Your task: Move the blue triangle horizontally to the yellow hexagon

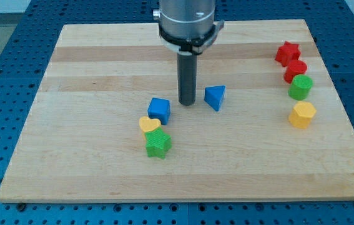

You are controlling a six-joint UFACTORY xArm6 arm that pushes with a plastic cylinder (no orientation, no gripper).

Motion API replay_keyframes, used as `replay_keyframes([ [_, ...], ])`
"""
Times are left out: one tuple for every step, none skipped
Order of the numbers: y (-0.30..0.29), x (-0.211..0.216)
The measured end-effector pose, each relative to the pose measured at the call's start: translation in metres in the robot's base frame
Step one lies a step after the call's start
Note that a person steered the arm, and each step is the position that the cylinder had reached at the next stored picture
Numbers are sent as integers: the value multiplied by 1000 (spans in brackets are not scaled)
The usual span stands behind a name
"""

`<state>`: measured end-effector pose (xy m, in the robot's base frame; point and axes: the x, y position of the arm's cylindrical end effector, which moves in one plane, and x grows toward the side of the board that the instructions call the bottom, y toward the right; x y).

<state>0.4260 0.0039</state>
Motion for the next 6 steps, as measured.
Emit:
replay_keyframes([
  [46, 10],
  [61, 25],
  [83, 43],
  [74, 40],
  [41, 20],
  [49, -7],
])
